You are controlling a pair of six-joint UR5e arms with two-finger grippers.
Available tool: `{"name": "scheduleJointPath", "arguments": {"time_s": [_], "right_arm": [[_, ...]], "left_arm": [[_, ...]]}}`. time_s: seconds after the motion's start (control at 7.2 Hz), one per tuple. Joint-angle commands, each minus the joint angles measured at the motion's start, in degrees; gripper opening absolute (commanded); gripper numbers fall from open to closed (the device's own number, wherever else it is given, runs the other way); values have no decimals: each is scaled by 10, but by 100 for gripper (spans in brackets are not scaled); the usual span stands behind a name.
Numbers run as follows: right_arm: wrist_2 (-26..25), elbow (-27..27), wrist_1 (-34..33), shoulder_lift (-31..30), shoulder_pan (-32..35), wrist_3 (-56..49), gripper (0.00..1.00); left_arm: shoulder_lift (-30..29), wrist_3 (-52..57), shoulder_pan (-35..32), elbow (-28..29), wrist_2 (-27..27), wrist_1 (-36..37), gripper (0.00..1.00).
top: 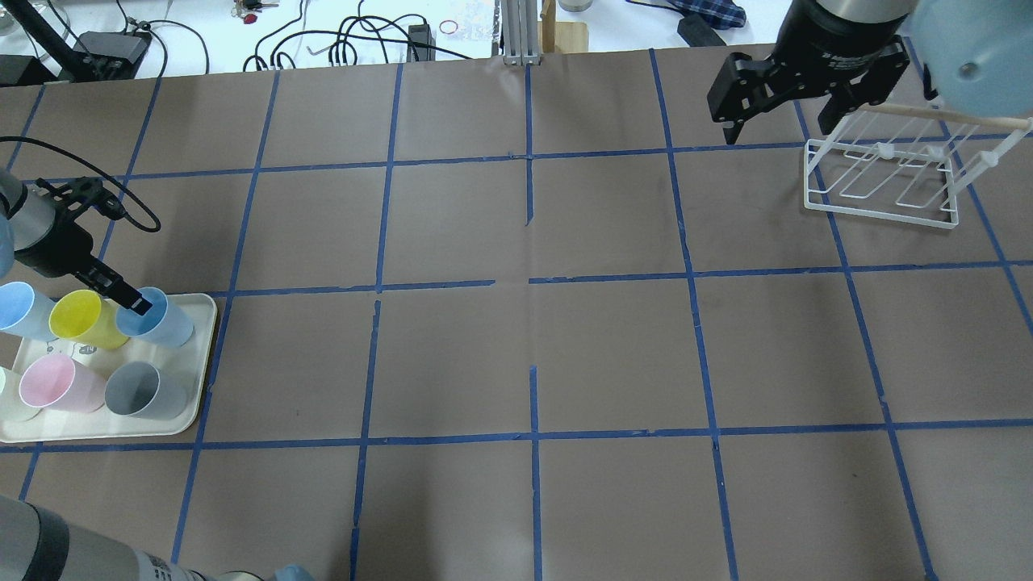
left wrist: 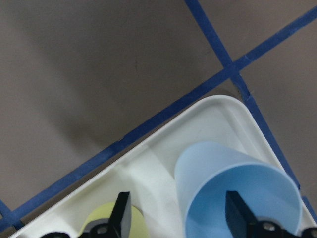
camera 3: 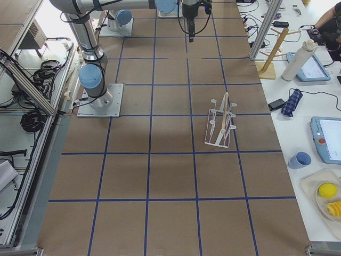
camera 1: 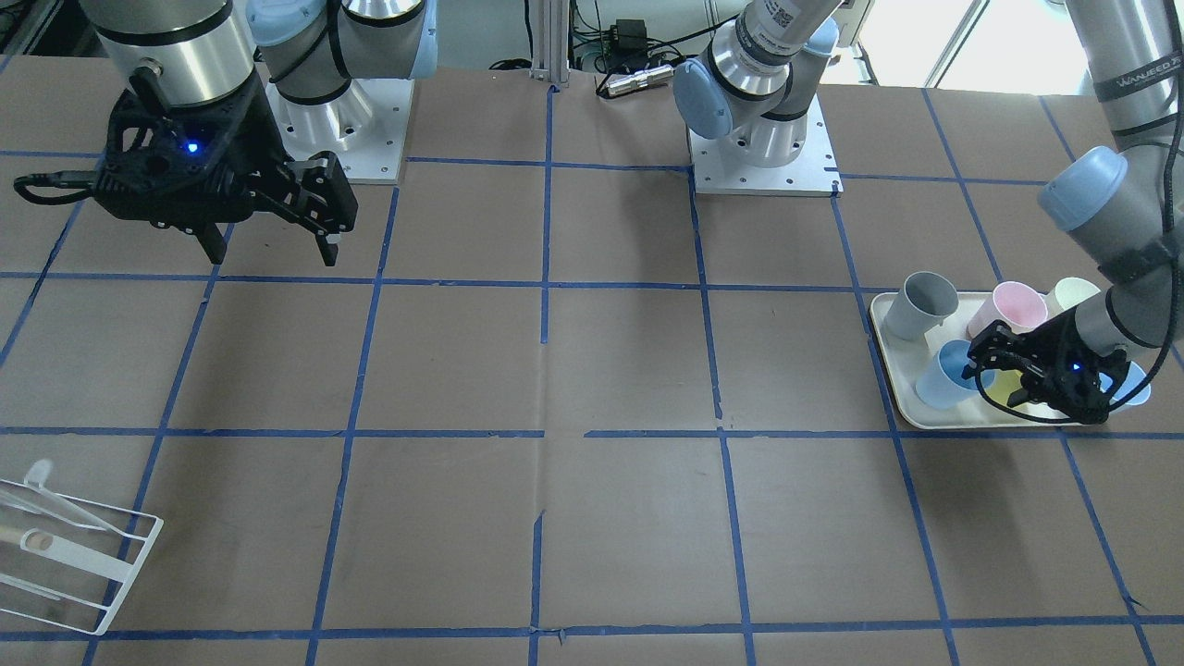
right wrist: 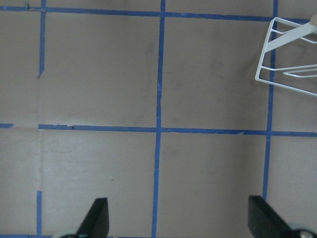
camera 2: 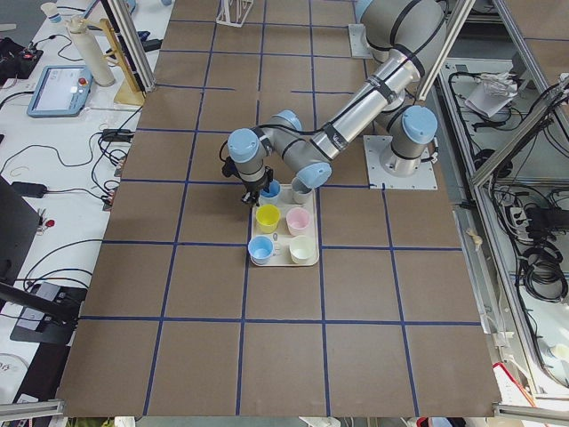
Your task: Transfer IKEA cup to right arm and place on rack
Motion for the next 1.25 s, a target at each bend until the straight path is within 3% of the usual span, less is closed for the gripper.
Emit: {"name": "scheduleJointPath", "arguments": {"time_s": [0.0,0.28,0.42,0.83,0.97,1.11], "right_arm": [[6,0,4,-10,-69,-95,100],[7,0,20,-13,-120,-155,100],[7,0,32,-13,-155,-205,100],[123,1,119,-10,-285,-326,100],[136,1,169,-8,-310,-332,100],[197,1,212,0,-325,-334,100]], "left_arm": [[-5,-2,0,3,0,-5,0],[2,-13,-4,12,-10,-6,0],[13,-43,-7,19,-41,-21,0],[56,-202,-61,97,-99,-133,0],[69,-285,-79,115,-164,-182,0],[79,-379,-98,121,-204,-205,0]]}}
